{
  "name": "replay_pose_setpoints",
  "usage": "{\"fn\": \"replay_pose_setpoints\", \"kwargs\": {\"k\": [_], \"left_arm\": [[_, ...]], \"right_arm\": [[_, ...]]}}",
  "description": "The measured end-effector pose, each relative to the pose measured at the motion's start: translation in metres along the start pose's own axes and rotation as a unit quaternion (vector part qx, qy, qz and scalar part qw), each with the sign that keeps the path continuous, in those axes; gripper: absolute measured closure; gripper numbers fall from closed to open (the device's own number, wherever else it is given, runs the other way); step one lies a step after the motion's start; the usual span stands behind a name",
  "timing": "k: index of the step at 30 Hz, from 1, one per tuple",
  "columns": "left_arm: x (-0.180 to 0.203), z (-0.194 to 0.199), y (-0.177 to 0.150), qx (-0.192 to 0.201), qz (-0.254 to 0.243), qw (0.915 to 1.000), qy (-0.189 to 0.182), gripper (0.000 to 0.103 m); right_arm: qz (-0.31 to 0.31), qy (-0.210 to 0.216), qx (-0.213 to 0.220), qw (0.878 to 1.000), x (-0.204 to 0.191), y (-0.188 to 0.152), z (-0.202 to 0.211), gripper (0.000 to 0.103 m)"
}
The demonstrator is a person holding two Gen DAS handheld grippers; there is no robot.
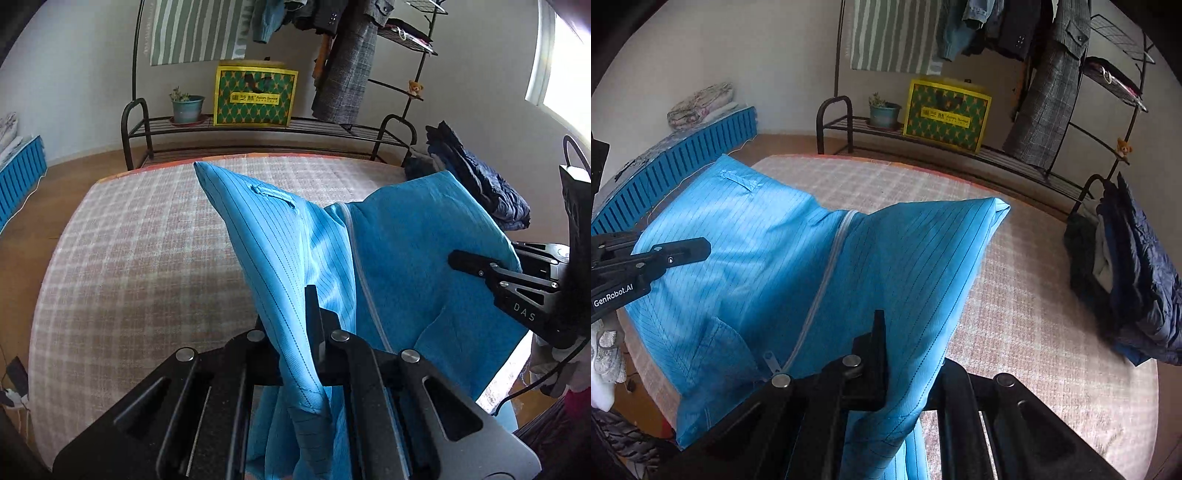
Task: Fold large clothes
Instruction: 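Grasp the folded coat bundle with both grippers and lift it, then carry the lifted coat with both grippers toward the dark clothes pile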
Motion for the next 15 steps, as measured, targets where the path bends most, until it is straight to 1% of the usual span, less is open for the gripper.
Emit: {"fn": "replay_pose_setpoints", "kwargs": {"k": [4,7,11,15], "left_arm": [[0.020,0.009,0.004,0.013,-0.016,0.9997,-0.012,0.100],[0.036,0.014,0.008,0.019,-0.029,0.9991,-0.024,0.100],[0.061,0.018,0.013,0.027,-0.044,0.9979,-0.040,0.100],[0.089,0.022,0.022,0.036,-0.055,0.9964,-0.054,0.100]], "right_arm": [[-0.010,-0.009,0.020,1.000,0.007,0.000,0.024,0.099],[-0.009,-0.024,0.031,0.999,0.014,-0.004,0.038,0.099],[-0.001,-0.051,0.039,0.998,0.022,-0.014,0.054,0.099],[0.003,-0.066,0.044,0.997,0.034,-0.018,0.069,0.100]]}}
Point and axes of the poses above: each gripper's, at about its wrist camera, not at the fingertips, and z roughly against the way its jaws point, x to its right, y to its top, the point moved 4 cm from there along -z, roughly the way its jaws point, and after that the axes turned 6 degrees about -x, right-handed, at the moved point
